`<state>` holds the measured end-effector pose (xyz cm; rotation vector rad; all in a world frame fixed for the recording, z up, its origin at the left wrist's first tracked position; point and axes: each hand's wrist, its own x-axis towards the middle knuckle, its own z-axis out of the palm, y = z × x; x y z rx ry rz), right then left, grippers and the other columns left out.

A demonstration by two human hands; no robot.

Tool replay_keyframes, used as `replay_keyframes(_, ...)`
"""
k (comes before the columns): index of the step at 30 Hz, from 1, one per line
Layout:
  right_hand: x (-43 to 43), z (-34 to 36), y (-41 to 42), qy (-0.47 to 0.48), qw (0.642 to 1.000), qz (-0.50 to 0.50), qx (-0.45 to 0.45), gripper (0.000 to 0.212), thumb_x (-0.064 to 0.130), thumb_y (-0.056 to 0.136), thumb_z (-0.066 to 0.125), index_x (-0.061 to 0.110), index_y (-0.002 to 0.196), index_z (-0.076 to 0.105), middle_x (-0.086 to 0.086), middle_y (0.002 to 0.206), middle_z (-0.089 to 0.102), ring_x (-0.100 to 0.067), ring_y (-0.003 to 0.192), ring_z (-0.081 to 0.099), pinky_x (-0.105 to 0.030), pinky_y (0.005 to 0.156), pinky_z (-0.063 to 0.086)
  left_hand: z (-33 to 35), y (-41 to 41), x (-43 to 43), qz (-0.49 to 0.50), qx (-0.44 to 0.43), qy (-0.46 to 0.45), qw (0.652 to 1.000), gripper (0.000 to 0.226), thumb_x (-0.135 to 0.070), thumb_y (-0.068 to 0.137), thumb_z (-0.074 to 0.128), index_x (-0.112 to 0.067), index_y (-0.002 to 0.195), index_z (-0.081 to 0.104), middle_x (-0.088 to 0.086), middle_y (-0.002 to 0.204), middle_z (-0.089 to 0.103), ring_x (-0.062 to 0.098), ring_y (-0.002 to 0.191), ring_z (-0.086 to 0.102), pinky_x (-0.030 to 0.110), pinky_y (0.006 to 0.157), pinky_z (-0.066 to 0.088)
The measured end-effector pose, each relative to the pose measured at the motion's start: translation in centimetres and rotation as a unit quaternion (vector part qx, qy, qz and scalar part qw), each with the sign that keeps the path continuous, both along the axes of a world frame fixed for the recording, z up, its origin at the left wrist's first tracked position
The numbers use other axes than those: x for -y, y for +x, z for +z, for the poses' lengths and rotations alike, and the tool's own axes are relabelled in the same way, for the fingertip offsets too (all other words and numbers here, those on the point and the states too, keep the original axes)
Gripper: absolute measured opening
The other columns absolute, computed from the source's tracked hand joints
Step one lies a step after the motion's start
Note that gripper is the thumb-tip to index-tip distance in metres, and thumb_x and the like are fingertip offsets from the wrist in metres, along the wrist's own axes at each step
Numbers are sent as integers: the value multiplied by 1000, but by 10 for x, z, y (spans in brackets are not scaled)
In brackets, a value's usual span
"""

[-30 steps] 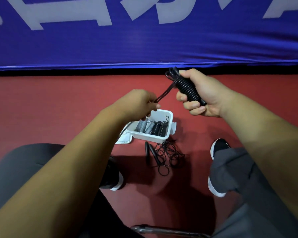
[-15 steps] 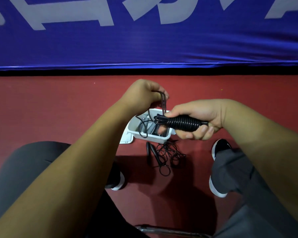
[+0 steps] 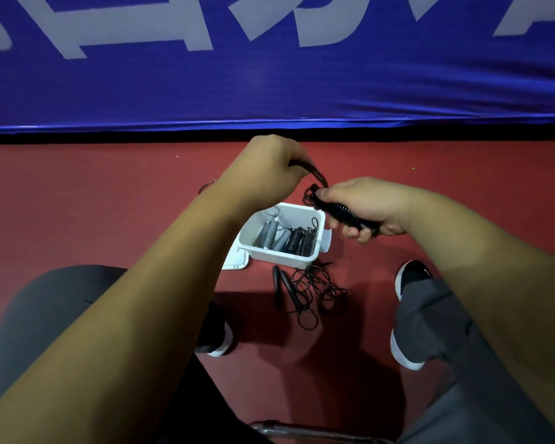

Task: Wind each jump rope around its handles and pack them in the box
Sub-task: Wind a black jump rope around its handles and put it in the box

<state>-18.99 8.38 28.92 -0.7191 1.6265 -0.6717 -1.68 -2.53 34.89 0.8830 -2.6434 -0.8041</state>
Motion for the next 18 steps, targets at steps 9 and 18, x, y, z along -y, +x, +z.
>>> replay_keyframes(9,2,-3,-5,-23,996,-78,37,22,36,109,58,18,123,60,-11,94,64,-22,57,54,-24,46,37,-10,9,10,3,125,37,991,4,-19,91,78,-22,91,82,-11,67,67,1,55,53,16,53,38)
replay_keyframes(18,3,6,6,-82,974,-143,158,18,34,108,59,17,110,58,-7,86,61,-15,62,58,-25,48,37,-43,4,1,127,95,183,970,20,-18,103,60,-3,93,69,15,65,67,27,48,63,30,44,52)
